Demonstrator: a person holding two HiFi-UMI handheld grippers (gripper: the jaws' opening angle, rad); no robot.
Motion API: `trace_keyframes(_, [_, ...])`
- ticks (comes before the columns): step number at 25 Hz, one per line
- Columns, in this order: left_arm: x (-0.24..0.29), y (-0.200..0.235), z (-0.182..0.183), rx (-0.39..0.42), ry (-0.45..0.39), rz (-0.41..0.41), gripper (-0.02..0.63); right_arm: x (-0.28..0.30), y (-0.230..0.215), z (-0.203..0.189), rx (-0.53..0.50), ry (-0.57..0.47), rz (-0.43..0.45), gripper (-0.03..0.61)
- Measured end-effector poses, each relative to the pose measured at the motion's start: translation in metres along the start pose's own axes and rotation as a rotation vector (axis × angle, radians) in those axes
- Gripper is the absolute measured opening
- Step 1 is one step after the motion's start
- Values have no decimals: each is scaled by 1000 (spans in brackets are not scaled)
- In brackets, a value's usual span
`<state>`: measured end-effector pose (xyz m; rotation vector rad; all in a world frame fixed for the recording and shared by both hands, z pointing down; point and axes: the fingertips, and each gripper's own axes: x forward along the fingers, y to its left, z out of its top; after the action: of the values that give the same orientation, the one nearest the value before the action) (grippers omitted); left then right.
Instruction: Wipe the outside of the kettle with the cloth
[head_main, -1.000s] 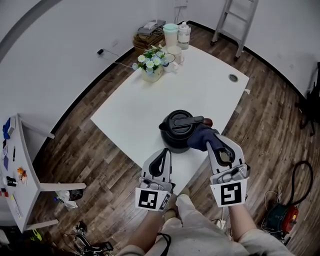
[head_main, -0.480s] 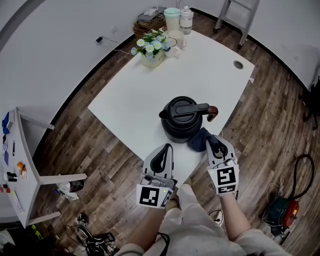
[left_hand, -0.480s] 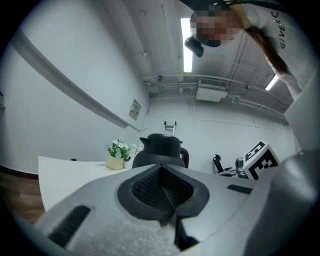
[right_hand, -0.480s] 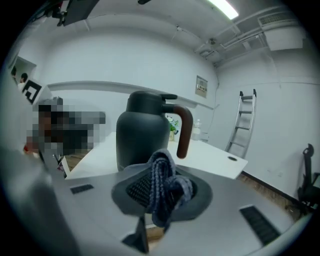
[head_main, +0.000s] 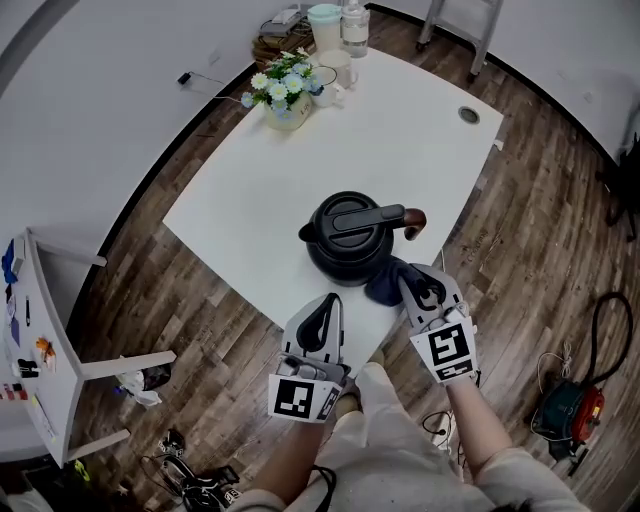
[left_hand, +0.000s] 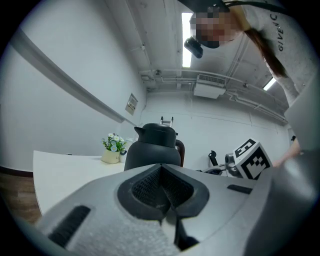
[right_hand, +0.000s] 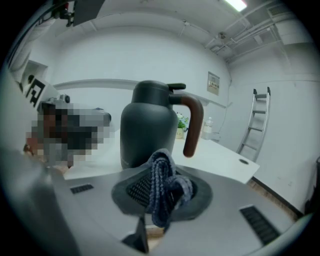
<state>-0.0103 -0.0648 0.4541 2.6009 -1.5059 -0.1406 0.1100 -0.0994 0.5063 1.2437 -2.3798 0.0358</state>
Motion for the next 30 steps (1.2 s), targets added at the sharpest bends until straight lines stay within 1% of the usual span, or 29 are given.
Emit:
trace_keyframes(2, [1,4,7,11,-7,7,8,-17,-10,25,-93,-38,2,52])
trace_keyframes(4, [4,11,16,23,-19,21,8,-39,-25,66,-221,-100,-2,52])
trace_keyframes(6, [5,19,25,33,-29,43,8,-63,-43,112,-308,-170,-3,52])
trace_keyframes(8, [7,26,36,44,-37,70,8,-81,-63,155,-325,-245,-16,52])
trace_keyframes(10, [12,33,47,57,-48,94,8,-83,-84,192,-335,-316,-21,52])
trace_keyframes(11, [15,35,52,65,-53,103,8,-76,-92,202,-331,-323,-10,52])
trace_keyframes(12, [17,36,57,73,-55,110,8,-65,-98,205,-318,-305,13,52])
trace_keyframes(13, [19,36,61,84,-56,116,8,-51,-101,206,-310,-278,54,52])
trace_keyframes(14, [20,35,66,95,-57,122,8,-36,-100,206,-316,-257,113,52])
trace_keyframes(16, [23,31,73,114,-59,131,8,-5,-92,205,-367,-221,271,52])
trace_keyframes(19, [27,28,73,130,-49,152,8,35,-75,184,-497,-122,527,52])
trace_keyframes(21, [29,32,68,131,-39,176,8,53,-64,165,-521,-54,656,52])
trace_keyframes(23, [29,41,62,122,-33,207,8,68,-58,147,-505,7,735,52])
trace_keyframes(25, [27,51,56,121,-24,239,8,81,-53,132,-488,64,795,52])
trace_keyframes(28, [28,66,46,119,-19,272,8,95,-49,116,-448,124,852,52])
trace_keyframes(30, [30,72,42,115,-24,288,8,101,-47,104,-439,170,881,52])
